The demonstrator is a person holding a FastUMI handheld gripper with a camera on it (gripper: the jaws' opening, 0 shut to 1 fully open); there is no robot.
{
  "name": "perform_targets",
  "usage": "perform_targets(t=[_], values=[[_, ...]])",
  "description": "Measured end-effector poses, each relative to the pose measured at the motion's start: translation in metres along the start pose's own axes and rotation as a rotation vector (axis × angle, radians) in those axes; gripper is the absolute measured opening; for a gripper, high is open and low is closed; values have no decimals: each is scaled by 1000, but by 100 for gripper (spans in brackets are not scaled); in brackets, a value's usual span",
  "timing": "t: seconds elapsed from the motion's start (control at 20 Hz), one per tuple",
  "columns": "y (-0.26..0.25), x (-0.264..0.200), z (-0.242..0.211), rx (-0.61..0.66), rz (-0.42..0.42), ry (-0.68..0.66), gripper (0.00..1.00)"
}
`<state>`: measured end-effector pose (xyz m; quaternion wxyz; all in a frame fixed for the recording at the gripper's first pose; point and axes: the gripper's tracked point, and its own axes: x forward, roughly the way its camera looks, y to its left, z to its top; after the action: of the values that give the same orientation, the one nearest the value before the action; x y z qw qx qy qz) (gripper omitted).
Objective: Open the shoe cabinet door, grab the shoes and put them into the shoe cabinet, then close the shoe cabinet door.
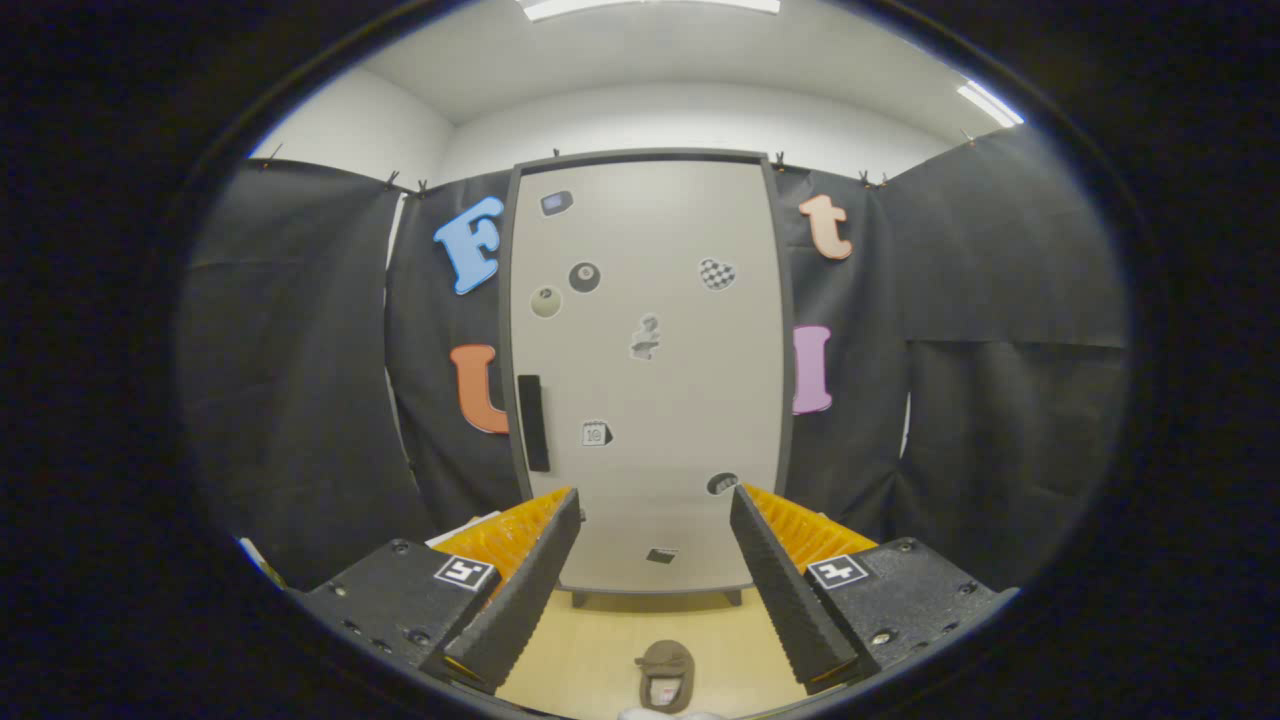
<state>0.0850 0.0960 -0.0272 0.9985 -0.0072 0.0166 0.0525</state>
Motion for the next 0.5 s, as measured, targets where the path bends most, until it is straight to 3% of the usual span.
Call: perform_targets(t=[0.5], values=[[104, 158, -16, 15, 149, 71, 99]])
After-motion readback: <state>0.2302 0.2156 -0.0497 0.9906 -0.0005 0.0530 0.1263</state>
